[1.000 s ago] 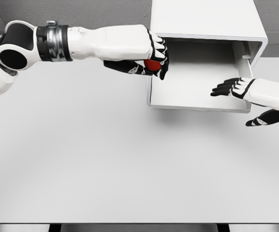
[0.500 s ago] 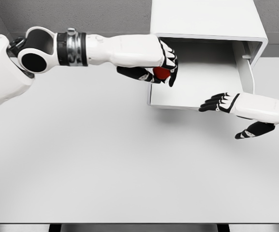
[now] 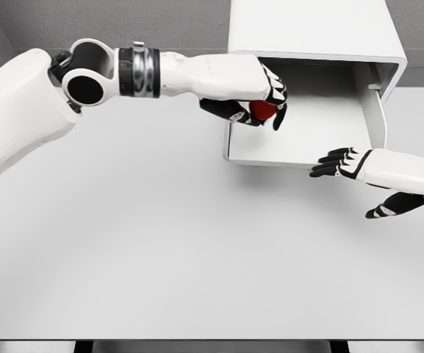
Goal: Slide open multi-storey tabletop storage cabinets and put open load switch and slide close multi-storey tabletop storage cabinets
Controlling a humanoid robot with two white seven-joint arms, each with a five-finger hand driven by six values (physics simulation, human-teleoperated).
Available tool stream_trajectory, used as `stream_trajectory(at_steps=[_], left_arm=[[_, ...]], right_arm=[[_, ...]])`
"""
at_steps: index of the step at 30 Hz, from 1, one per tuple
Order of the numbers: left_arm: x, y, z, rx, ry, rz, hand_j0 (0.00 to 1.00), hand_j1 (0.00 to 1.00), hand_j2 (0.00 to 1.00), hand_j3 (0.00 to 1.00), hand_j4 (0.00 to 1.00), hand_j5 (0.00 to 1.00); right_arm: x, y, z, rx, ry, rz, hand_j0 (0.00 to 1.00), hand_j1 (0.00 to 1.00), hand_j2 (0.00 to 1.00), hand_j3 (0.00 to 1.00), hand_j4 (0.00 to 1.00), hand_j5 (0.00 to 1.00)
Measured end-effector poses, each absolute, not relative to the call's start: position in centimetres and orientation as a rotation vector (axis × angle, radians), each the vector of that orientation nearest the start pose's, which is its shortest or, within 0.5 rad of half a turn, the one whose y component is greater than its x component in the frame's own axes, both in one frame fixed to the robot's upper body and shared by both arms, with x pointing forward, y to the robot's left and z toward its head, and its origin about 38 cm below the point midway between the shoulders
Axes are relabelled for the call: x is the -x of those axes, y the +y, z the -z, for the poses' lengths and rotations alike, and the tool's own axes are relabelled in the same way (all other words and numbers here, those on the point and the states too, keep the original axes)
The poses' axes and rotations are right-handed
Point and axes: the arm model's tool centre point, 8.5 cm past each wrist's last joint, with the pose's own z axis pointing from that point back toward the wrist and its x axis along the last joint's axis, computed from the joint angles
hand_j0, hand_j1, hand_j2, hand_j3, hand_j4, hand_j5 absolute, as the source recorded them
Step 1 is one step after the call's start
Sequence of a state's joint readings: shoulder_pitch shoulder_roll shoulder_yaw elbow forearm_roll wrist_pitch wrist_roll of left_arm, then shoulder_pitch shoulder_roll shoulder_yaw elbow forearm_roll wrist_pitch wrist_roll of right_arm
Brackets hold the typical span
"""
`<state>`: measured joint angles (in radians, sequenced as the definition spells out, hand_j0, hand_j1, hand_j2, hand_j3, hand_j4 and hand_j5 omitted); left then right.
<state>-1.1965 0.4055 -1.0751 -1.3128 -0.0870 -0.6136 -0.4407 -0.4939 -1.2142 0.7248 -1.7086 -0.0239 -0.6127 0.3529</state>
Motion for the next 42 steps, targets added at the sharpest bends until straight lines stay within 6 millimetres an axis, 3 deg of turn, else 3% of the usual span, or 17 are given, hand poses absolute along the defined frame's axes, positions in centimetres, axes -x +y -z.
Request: stream_trajectory(at_steps=[5, 12, 20, 21, 22, 23, 35, 40, 42], left_arm=[[-46.6, 5.7, -32.5, -0.031, 2.191, -2.508, 0.44, 0.44, 0.44, 0.44, 0.44, 0.44], [-47.2, 5.1, -32.2, -0.037, 2.204, -2.52, 0.44, 0.44, 0.44, 0.44, 0.44, 0.44], [-47.6, 4.6, -32.0, -0.039, 2.21, -2.525, 0.5, 0.5, 0.5, 0.5, 0.5, 0.5], [-47.6, 4.6, -32.0, -0.039, 2.21, -2.526, 0.55, 0.55, 0.55, 0.55, 0.55, 0.55], [-47.6, 4.6, -32.0, -0.036, 2.209, -2.527, 0.82, 0.82, 0.82, 0.82, 0.82, 0.82], [-47.6, 4.6, -31.9, -0.032, 2.206, -2.53, 1.0, 1.0, 1.0, 1.0, 1.0, 1.0], [-47.5, 4.7, -32.2, -0.029, 2.222, -2.509, 1.0, 1.0, 1.0, 1.0, 1.0, 1.0], [-45.2, 4.2, -33.2, -0.099, 2.209, -2.433, 1.0, 1.0, 1.0, 1.0, 1.0, 1.0], [-44.4, 4.4, -33.7, -0.123, 2.208, -2.408, 1.0, 1.0, 1.0, 1.0, 1.0, 1.0]], right_arm=[[-35.1, -35.2, -24.7, 0.155, -1.525, -1.917, 1.0, 1.0, 1.0, 1.0, 1.0, 1.0], [-36.0, -35.8, -28.3, 0.277, -1.644, -1.859, 1.0, 1.0, 1.0, 1.0, 1.0, 1.0], [-36.0, -35.8, -28.0, 0.272, -1.651, -1.842, 1.0, 1.0, 1.0, 1.0, 1.0, 1.0], [-36.0, -35.8, -28.0, 0.272, -1.651, -1.842, 1.0, 1.0, 1.0, 1.0, 1.0, 1.0], [-36.0, -35.9, -28.0, 0.273, -1.651, -1.842, 1.0, 1.0, 1.0, 1.0, 1.0, 1.0], [-36.0, -35.9, -28.0, 0.273, -1.65, -1.842, 1.0, 1.0, 1.0, 1.0, 1.0, 1.0], [-36.0, -35.9, -27.9, 0.271, -1.648, -1.841, 1.0, 1.0, 1.0, 1.0, 1.0, 1.0], [-35.9, -36.0, -27.9, 0.274, -1.643, -1.842, 0.94, 0.94, 0.94, 0.94, 0.94, 0.94], [-35.9, -36.0, -28.0, 0.276, -1.643, -1.843, 0.88, 0.88, 0.88, 0.88, 0.88, 0.88]])
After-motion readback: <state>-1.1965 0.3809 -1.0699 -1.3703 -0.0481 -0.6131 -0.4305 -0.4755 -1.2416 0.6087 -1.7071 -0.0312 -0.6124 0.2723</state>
